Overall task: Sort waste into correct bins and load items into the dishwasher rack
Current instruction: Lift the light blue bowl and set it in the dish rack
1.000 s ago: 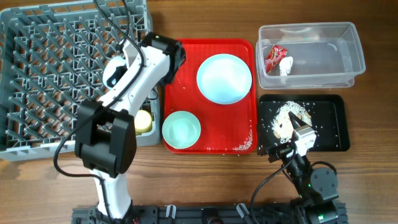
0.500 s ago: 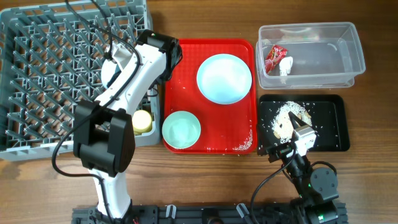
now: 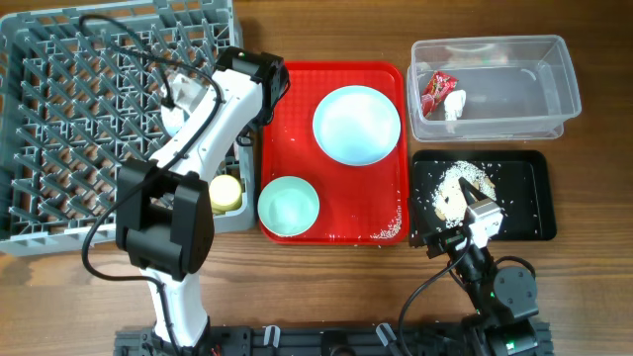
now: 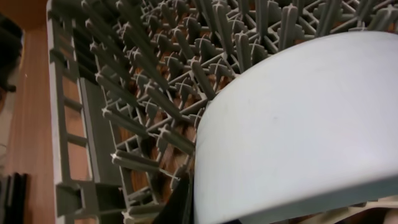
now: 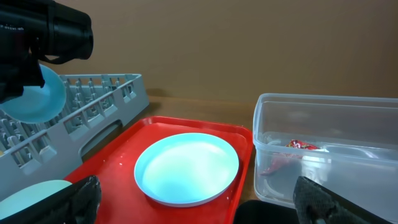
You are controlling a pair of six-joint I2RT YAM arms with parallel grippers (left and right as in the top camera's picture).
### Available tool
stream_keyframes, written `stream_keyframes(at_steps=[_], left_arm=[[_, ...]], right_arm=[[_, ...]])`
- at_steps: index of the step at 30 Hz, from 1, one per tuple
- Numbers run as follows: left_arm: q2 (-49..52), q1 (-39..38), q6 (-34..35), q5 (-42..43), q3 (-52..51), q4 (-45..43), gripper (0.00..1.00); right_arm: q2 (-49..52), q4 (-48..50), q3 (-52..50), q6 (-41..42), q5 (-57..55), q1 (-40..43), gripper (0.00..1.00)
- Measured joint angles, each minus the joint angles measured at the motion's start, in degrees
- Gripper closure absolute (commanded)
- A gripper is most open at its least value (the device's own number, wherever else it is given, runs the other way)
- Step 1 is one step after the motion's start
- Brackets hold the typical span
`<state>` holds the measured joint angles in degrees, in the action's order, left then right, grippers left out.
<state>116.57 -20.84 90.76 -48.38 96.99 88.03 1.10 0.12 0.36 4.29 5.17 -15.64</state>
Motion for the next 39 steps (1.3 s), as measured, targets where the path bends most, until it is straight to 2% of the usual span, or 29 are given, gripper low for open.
stream_keyframes(at_steps=[4, 10, 31, 37, 38, 39], left_arm=[[0.0, 0.0, 3.8, 0.1, 0.0, 2.3, 0.96], [0.0, 0.0, 5.4, -4.3, 0.0, 7.4, 0.96], [5.0, -0.1, 7.5, -5.2, 0.9, 6.4, 0.96], [5.1, -1.2, 7.5, -2.5, 0.9, 6.3, 0.8], [5.2, -1.5, 7.5, -1.8, 0.9, 6.3, 0.74], [5.2, -1.7, 7.5, -1.5, 0.9, 6.5, 0.64]], right_arm=[[0.0, 0.0, 0.0, 0.0, 0.0, 0.0, 0.0], [0.0, 0.0, 0.0, 0.0, 0.0, 0.0, 0.0], [0.0, 0.0, 0.0, 0.0, 0.0, 0.0, 0.0], [0.0, 0.0, 0.0, 0.0, 0.0, 0.0, 0.0], [0.0, 0.0, 0.0, 0.0, 0.0, 0.0, 0.0], [0.0, 0.0, 0.0, 0.0, 0.0, 0.0, 0.0]])
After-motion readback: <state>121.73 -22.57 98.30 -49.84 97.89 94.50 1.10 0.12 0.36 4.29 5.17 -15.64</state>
